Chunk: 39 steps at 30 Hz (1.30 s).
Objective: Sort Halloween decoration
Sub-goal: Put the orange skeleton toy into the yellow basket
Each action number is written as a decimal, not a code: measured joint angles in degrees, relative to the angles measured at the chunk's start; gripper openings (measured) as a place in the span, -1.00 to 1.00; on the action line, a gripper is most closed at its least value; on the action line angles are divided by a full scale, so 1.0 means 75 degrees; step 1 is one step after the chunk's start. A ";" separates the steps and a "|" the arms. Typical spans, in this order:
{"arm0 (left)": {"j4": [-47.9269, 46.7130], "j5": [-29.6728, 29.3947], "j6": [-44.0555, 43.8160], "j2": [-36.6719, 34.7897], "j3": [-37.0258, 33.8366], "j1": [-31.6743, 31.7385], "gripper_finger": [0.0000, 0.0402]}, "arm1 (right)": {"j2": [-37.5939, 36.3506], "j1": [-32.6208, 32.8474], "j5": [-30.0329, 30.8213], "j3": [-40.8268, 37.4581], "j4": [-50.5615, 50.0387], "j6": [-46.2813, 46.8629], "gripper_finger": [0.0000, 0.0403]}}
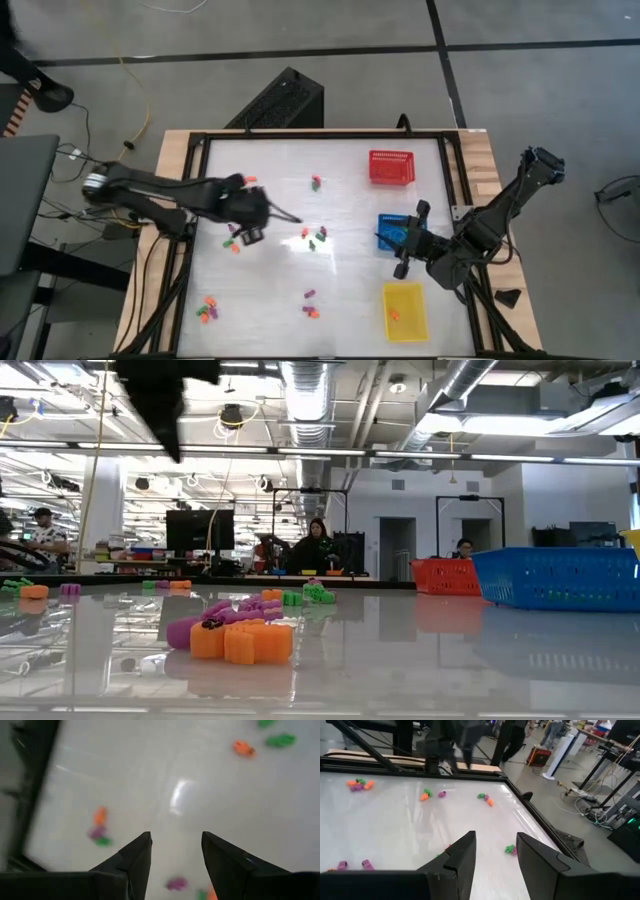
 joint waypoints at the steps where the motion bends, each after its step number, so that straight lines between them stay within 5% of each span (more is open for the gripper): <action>1: 0.0074 0.0160 -0.0377 -0.0287 -0.0343 -0.0150 -0.18 | 0.0000 -0.0023 0.0000 0.0000 0.0000 0.0021 -0.15; 11: 0.1740 0.1773 -0.2287 -0.1417 -0.2682 -0.1869 -0.18 | 0.0000 -0.0582 -0.0009 -0.0068 0.0089 0.0300 -0.15; 18: 0.4789 0.0400 -0.0796 -0.0820 -0.3368 -0.2124 -0.18 | 0.0002 -0.1072 -0.0428 -0.0332 0.0182 0.0329 -0.15; 21: 0.5131 -0.0360 0.0214 -0.0504 -0.3329 -0.1841 -0.18 | 0.0003 -0.1288 -0.0773 -0.0332 0.0221 0.0335 -0.15; 26: 0.4388 -0.0938 0.0734 -0.0401 -0.2848 0.0005 -0.18 | 0.0003 -0.1504 -0.1052 -0.0332 0.0237 0.0332 -0.15; 34: 0.3759 0.1346 0.3047 -0.0290 -0.2793 0.4515 -0.18 | 0.0003 -0.1597 -0.1087 -0.0332 0.0260 0.0070 -0.15; 39: 0.4092 0.2798 0.4875 -0.0149 -0.2792 0.6180 -0.18 | 0.0003 -0.1594 -0.1167 -0.0332 0.0257 -0.0332 -0.15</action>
